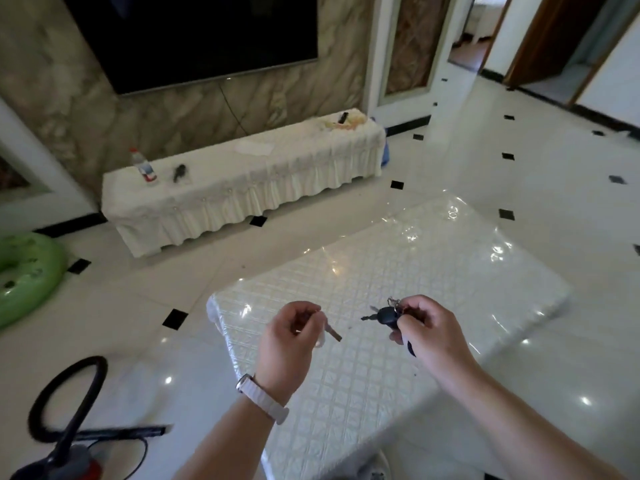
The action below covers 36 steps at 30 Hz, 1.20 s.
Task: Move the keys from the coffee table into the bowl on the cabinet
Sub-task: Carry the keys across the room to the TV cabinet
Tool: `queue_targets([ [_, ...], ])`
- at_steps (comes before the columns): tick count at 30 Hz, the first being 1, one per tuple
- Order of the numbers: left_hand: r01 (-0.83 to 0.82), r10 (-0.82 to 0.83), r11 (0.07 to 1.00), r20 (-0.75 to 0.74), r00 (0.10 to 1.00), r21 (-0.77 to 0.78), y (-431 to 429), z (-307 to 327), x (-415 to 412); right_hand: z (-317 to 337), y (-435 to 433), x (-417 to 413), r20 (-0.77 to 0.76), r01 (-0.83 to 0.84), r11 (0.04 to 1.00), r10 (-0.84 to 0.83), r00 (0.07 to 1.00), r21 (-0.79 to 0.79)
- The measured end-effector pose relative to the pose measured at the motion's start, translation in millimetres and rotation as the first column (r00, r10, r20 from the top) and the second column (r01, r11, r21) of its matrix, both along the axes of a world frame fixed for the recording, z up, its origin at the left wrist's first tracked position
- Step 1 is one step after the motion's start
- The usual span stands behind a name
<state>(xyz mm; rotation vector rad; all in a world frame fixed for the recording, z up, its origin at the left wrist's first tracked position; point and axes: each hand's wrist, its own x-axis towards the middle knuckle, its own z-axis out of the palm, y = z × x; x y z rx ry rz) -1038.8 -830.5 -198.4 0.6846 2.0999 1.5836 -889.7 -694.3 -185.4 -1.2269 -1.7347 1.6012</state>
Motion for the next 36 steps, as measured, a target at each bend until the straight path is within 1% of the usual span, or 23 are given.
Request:
queue_targets([
  [5,0.082,-0.088,0.994,0.082,0.993,0.075,13,18,1,27,-10,24,-0.102,0.116,0.993,-0.111,0.989,0.039],
  [8,0.16,-0.181,0.977,0.147,0.972,0.142,27,29,16,36,-10,48,-0.107,0.174,0.98,-0.163,0.981,0.096],
  [12,0.211,-0.252,0.956,0.203,0.946,0.204,54,44,45,45,-5,83,-0.119,0.268,0.955,-0.254,0.96,0.123],
  [16,0.236,-0.289,0.947,0.252,0.924,0.22,85,55,81,52,15,119,-0.145,0.34,0.931,-0.321,0.936,0.134],
  [20,0.276,-0.329,0.936,0.261,0.907,0.22,121,64,117,62,41,156,-0.184,0.383,0.914,-0.357,0.916,0.13],
  [23,0.277,-0.336,0.935,0.306,0.89,0.222,154,72,159,70,68,197,-0.203,0.404,0.907,-0.377,0.904,0.115],
  [26,0.315,-0.383,0.919,0.343,0.858,0.238,191,83,209,78,99,247,-0.217,0.446,0.887,-0.415,0.884,0.121],
  [29,0.35,-0.42,0.902,0.329,0.846,0.251,228,96,259,86,131,300,-0.242,0.484,0.866,-0.446,0.861,0.124],
  [33,0.391,-0.44,0.892,0.23,0.868,0.227,271,106,318,96,169,365,-0.282,0.507,0.854,-0.46,0.842,0.119],
  [36,0.427,-0.469,0.878,0.208,0.858,0.218,299,110,359,101,191,405,-0.302,0.534,0.839,-0.485,0.821,0.106],
])
